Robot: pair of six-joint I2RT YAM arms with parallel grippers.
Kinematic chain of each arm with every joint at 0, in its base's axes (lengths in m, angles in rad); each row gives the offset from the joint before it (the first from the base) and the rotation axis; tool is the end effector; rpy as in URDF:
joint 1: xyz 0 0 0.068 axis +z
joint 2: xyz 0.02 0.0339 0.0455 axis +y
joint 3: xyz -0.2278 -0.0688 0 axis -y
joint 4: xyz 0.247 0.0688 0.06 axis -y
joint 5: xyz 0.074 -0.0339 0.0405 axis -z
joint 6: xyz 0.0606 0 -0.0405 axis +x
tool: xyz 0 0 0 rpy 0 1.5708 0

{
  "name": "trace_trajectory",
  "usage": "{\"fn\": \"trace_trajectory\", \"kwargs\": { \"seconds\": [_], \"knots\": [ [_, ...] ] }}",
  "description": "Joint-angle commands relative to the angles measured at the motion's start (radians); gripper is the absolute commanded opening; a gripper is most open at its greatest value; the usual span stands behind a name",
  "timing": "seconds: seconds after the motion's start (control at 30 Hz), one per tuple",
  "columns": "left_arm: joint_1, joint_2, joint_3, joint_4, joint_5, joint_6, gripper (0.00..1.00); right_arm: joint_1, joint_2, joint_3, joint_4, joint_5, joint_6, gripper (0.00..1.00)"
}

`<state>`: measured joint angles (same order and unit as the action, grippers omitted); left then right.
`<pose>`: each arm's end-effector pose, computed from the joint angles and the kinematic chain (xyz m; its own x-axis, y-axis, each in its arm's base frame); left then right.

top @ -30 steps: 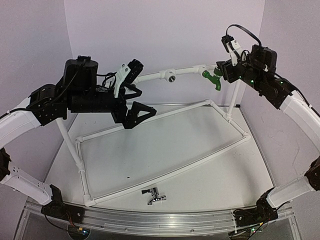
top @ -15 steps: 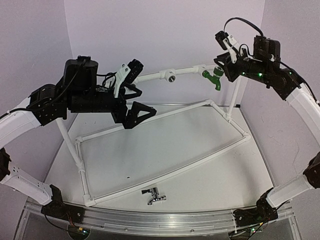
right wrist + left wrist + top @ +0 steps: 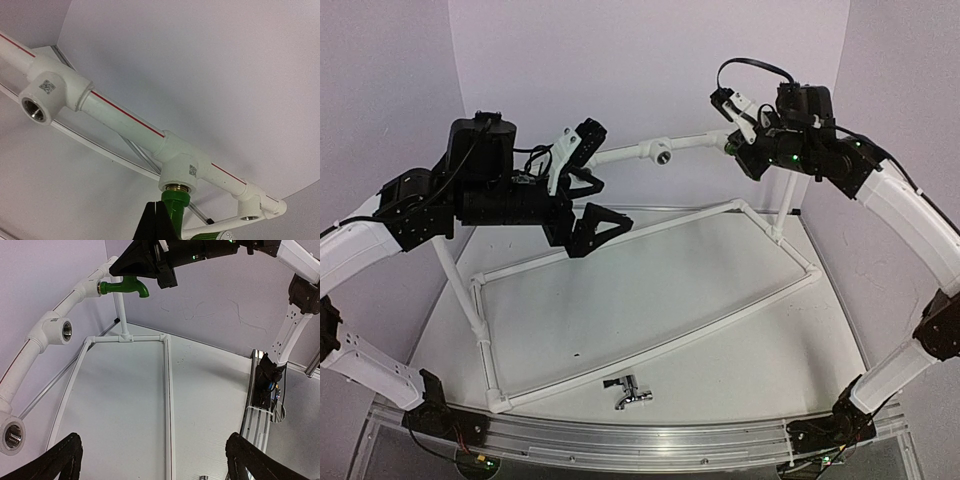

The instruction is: Install the water faucets

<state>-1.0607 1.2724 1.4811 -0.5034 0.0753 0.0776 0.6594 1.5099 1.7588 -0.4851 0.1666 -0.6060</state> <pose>0.1478 -0.2735 0.4021 -0.0712 0.2856 -0.9557 0.9136 0.4031 0.0524 0.2913 0.2131 0.4286 0.1195 -0.6180 -0.7770 -0.4972 0.6402 -0.5857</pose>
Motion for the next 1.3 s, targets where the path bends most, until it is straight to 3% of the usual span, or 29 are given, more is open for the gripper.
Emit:
{"fn": "trace_trajectory", "kwargs": {
  "seconds": [0.0, 0.43, 0.97, 1.03, 1.17, 1.27],
  "knots": [
    [0.002, -0.01, 0.007, 0.048, -0.004, -0.003, 0.99, -0.01, -0.007, 0.008, 0.047, 0.098, 0.0, 0.0],
    [0.002, -0.004, 0.016, 0.046, 0.0, -0.002, 0.99, -0.12, -0.034, -0.036, 0.064, 0.03, -0.001, 0.0],
    [0.002, -0.001, 0.02, 0.043, -0.002, -0.002, 0.99, -0.217, -0.089, -0.154, 0.069, -0.158, -0.007, 0.0],
    [0.002, -0.004, 0.019, 0.042, -0.004, -0.002, 0.99, -0.226, -0.088, -0.144, 0.069, -0.152, 0.001, 0.08],
    [0.002, -0.013, 0.012, 0.041, -0.006, -0.003, 0.99, -0.265, -0.106, -0.101, 0.069, -0.185, 0.044, 0.44],
    [0.002, -0.021, 0.004, 0.043, -0.006, -0.003, 1.0, -0.275, -0.148, -0.109, 0.067, -0.208, 0.081, 0.6]
  ]
}}
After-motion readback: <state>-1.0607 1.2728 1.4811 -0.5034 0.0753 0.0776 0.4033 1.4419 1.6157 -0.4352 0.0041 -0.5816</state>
